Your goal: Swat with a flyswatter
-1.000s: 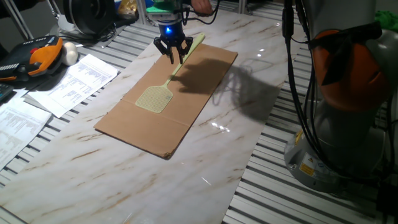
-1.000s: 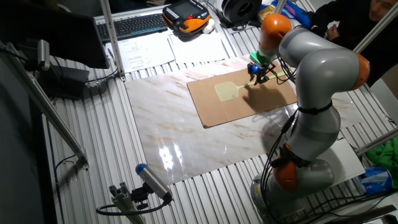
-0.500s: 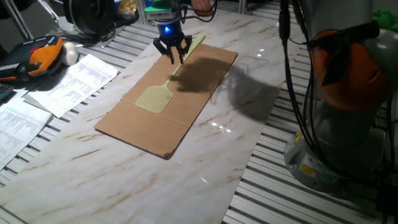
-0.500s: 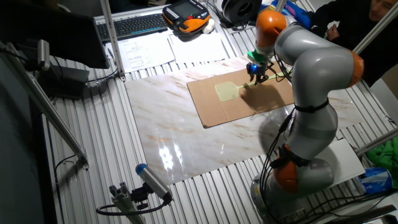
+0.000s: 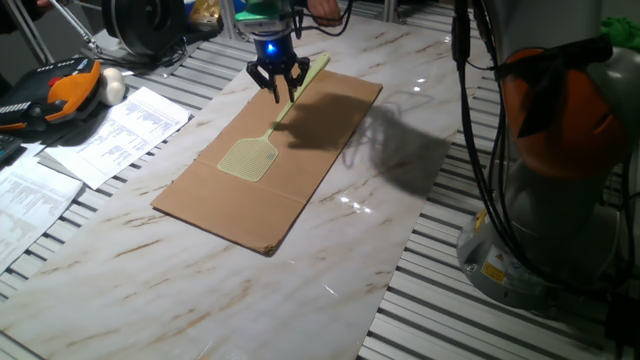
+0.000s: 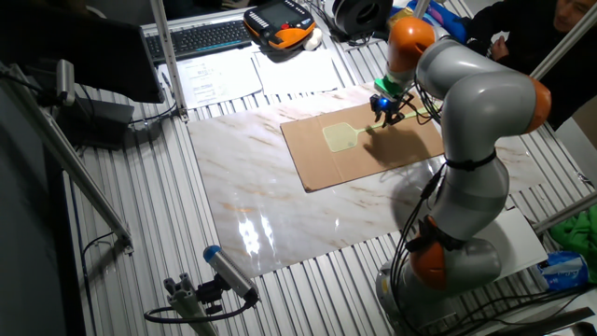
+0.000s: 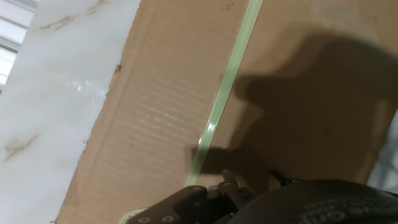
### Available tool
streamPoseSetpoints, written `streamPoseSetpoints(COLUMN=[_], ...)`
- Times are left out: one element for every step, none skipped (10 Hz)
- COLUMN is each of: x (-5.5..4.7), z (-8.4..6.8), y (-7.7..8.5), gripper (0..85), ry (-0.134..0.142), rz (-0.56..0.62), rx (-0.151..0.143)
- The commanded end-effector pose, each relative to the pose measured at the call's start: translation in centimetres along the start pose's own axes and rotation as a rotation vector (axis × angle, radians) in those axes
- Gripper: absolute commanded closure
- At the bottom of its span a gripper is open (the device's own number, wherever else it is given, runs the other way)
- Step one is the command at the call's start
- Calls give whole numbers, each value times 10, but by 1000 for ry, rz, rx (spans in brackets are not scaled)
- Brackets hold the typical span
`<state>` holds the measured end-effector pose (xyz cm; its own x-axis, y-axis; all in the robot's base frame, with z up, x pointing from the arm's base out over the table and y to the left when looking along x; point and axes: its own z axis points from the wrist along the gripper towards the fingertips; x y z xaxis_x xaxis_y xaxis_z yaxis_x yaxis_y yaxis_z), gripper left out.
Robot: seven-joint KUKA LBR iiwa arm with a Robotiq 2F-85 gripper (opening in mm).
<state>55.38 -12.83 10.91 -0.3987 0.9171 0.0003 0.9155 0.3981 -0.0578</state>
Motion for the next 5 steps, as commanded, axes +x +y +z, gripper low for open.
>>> streamPoseSetpoints(x=[0, 0, 0, -1, -5], z=[0, 0, 0, 0, 0], y=[0, 0, 0, 0, -1], gripper=[510, 510, 510, 510, 510], ry=[-6, -5, -6, -7, -4], rz=[-1, -2, -6, -8, -6], rx=[3, 8, 13, 16, 19])
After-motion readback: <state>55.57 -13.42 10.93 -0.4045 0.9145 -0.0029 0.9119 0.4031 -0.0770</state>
